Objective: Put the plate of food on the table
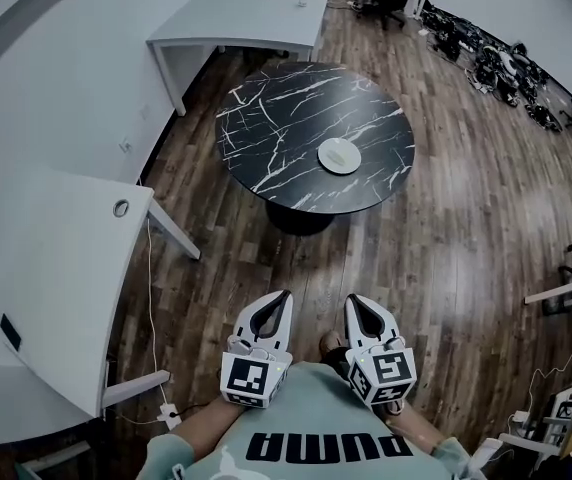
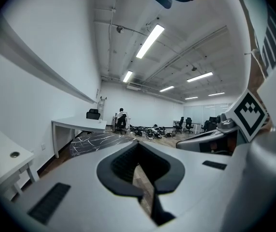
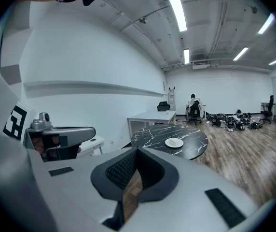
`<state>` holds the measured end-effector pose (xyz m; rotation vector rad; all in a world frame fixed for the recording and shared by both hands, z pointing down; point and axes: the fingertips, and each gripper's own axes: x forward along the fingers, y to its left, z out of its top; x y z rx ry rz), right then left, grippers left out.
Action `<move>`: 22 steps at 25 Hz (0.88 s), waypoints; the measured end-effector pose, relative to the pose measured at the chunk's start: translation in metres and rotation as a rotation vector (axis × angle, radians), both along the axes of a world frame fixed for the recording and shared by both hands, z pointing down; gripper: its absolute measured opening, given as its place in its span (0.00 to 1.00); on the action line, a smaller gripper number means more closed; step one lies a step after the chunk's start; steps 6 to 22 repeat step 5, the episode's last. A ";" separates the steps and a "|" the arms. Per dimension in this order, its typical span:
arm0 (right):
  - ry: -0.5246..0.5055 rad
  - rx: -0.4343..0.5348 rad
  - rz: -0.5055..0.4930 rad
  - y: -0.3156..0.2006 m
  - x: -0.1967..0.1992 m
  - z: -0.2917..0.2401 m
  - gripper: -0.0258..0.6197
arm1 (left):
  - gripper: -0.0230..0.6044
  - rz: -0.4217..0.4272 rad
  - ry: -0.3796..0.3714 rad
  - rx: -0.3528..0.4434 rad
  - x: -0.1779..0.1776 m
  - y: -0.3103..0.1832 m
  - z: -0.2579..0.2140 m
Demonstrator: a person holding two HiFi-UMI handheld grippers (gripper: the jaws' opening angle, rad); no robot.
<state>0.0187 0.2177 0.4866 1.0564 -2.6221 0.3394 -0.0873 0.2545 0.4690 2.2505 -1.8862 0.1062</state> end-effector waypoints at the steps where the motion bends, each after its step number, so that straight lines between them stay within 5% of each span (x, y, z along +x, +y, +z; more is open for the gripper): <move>1: 0.002 0.002 0.003 0.001 0.001 0.000 0.05 | 0.05 0.001 0.001 0.002 0.000 0.001 -0.001; 22: 0.002 0.013 0.021 -0.002 0.004 -0.001 0.05 | 0.05 -0.001 -0.008 0.012 -0.002 0.000 -0.003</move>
